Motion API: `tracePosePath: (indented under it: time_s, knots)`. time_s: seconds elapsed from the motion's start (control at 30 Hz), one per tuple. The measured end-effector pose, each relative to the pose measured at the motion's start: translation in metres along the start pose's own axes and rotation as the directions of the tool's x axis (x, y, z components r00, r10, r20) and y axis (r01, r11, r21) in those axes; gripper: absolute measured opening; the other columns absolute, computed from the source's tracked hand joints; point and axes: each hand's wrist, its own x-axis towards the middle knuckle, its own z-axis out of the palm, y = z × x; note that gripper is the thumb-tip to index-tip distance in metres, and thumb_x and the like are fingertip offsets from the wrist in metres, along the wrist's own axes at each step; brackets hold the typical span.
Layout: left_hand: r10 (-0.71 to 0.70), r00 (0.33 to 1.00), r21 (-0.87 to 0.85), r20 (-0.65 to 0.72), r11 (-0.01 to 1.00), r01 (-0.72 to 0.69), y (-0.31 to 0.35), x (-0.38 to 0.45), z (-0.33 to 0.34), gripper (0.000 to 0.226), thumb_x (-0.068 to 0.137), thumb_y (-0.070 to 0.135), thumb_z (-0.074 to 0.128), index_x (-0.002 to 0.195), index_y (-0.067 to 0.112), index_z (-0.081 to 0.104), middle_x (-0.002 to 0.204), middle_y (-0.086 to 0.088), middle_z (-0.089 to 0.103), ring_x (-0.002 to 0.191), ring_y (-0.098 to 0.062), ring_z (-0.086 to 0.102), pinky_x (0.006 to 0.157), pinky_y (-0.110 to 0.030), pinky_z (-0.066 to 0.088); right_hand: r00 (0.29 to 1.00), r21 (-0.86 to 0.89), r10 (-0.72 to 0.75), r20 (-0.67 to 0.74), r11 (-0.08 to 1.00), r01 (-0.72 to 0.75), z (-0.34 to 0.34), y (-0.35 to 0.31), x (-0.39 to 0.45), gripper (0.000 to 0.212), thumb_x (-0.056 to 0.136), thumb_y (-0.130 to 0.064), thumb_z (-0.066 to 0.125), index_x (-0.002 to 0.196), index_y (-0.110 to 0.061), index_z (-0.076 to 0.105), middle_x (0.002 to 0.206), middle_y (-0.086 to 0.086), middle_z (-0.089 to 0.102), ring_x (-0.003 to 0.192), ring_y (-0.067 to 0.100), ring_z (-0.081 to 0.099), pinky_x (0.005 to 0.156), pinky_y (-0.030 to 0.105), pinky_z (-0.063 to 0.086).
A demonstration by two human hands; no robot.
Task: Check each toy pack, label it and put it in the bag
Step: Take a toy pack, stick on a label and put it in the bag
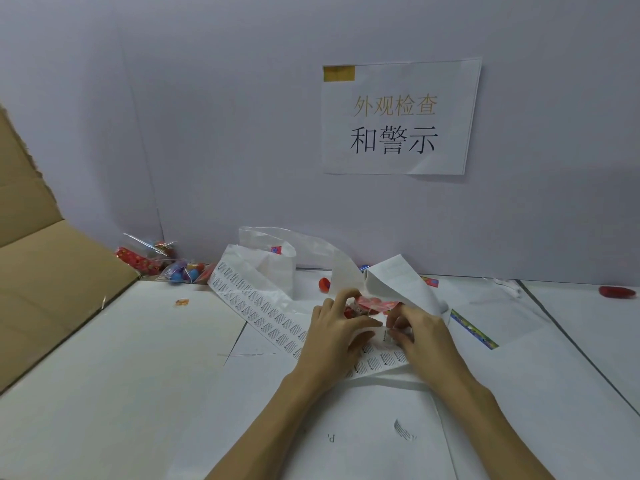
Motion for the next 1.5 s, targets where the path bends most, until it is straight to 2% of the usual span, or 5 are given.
tracePosePath:
  time_s: [0.53,0.73,0.9,1.1,1.5]
  knots:
    - [-0.146,0.989,-0.021,-0.027,0.989,0.146,-0.006,0.003,0.005,0.01,0.097,0.03,0.072,0.102,0.028,0.08,0.146,-0.003,0.048,0.108,-0.03,0.055,0.091,-0.043,0.042,1.0,0.098,-0.014,0.026,0.995,0.011,-0.004,0.008,-0.002,0.029,0.095,0.003,0.067,0.097,-0.025,0.076,0.1,-0.009,0.075,0.094,0.0,0.069,0.084,0.006,0.052]
    - [-0.149,0.989,0.008,0.001,0.989,0.149,-0.006,0.003,0.005,0.014,0.099,0.033,0.068,0.108,0.031,0.079,0.15,0.0,0.043,0.113,-0.027,0.052,0.094,-0.038,0.039,0.999,0.105,-0.018,0.051,0.994,0.012,-0.003,0.007,0.0,0.026,0.095,-0.001,0.07,0.108,-0.022,0.081,0.106,-0.006,0.078,0.096,0.005,0.07,0.097,0.024,0.057]
    - [-0.156,0.988,0.018,0.018,0.988,0.156,-0.009,0.003,0.005,0.015,0.1,0.033,0.067,0.11,0.031,0.078,0.153,0.0,0.041,0.115,-0.027,0.051,0.097,-0.039,0.038,0.999,0.061,-0.013,0.048,0.998,0.01,-0.006,0.01,0.0,0.027,0.098,-0.004,0.067,0.111,-0.021,0.082,0.115,-0.001,0.078,0.098,0.007,0.069,0.081,-0.004,0.043]
    - [-0.161,0.987,0.0,0.018,0.987,0.161,-0.011,0.003,0.006,0.014,0.099,0.031,0.069,0.108,0.03,0.079,0.152,0.0,0.041,0.115,-0.027,0.051,0.097,-0.038,0.038,0.993,0.036,0.018,0.115,0.999,-0.022,-0.011,0.011,0.002,0.032,0.095,0.005,0.065,0.104,-0.02,0.084,0.12,0.002,0.077,0.107,0.014,0.07,0.08,-0.008,0.038]
    - [-0.157,0.988,-0.027,0.012,0.987,0.157,-0.013,0.003,0.007,0.012,0.098,0.031,0.07,0.106,0.029,0.079,0.152,-0.002,0.041,0.116,-0.027,0.052,0.098,-0.038,0.039,0.995,0.051,-0.056,0.079,0.997,0.052,-0.01,0.006,-0.002,0.02,0.092,-0.005,0.075,0.101,-0.021,0.081,0.104,-0.003,0.077,0.094,0.01,0.07,0.089,0.014,0.054]
